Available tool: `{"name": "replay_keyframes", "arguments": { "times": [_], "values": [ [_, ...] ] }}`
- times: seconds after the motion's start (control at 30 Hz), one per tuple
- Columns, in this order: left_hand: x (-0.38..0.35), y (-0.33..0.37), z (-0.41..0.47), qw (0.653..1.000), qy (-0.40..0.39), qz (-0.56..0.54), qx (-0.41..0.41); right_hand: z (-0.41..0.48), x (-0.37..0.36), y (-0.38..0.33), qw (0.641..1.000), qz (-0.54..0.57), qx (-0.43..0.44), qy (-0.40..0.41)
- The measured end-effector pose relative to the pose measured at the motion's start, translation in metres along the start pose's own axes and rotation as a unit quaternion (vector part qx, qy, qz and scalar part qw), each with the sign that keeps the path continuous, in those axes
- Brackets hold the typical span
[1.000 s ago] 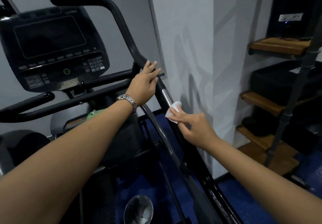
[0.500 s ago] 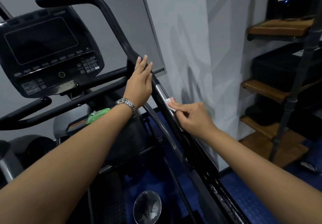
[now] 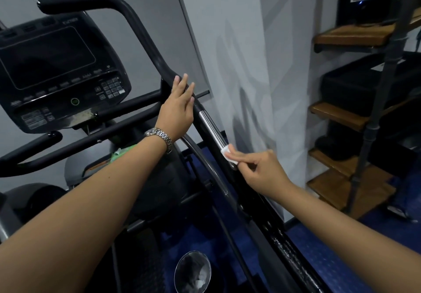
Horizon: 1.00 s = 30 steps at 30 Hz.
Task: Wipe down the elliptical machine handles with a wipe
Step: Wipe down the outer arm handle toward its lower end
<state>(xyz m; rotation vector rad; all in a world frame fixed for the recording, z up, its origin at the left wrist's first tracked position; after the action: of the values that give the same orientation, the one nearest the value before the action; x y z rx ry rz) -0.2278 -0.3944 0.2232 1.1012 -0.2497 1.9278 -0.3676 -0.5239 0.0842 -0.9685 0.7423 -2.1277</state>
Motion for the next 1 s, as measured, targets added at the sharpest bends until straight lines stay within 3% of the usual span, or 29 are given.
{"name": "replay_keyframes", "arguments": {
  "times": [0.17,0.33,0.53,0.67,0.83,1.0],
  "values": [
    [-0.001,0.001,-0.001,1.0,0.012,0.002,-0.007,0.012,0.001,-0.004,0.999,-0.038,-0.001,0.01],
    [0.0,-0.001,-0.001,1.0,-0.007,0.006,-0.014,-0.006,0.0,-0.009,0.996,-0.078,0.051,-0.008],
    [-0.002,-0.003,-0.001,1.0,-0.001,0.0,-0.014,0.009,0.001,-0.001,0.994,-0.107,0.023,0.003],
    [-0.001,-0.005,0.001,1.0,-0.016,0.003,-0.016,-0.008,-0.003,-0.008,0.99,-0.105,0.087,-0.029],
    [-0.001,-0.005,0.0,1.0,-0.009,0.003,-0.019,0.001,0.003,-0.013,0.988,-0.116,0.1,0.009],
    [0.0,-0.004,0.0,0.999,-0.024,0.01,-0.018,-0.016,0.001,-0.033,0.949,-0.216,0.229,0.005]
  ]
}}
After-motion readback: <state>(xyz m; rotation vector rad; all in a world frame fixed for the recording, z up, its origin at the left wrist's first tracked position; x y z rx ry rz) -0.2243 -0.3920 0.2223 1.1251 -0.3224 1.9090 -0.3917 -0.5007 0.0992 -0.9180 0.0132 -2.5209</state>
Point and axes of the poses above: each hand's wrist, its own z-axis towards the middle knuckle, its own x-axis out of the back of the hand, y = z × x, the point moved 5 cm from there along z, towards the middle knuckle, and after that the axes turned 10 degrees about -z, right-handed, at the moved point
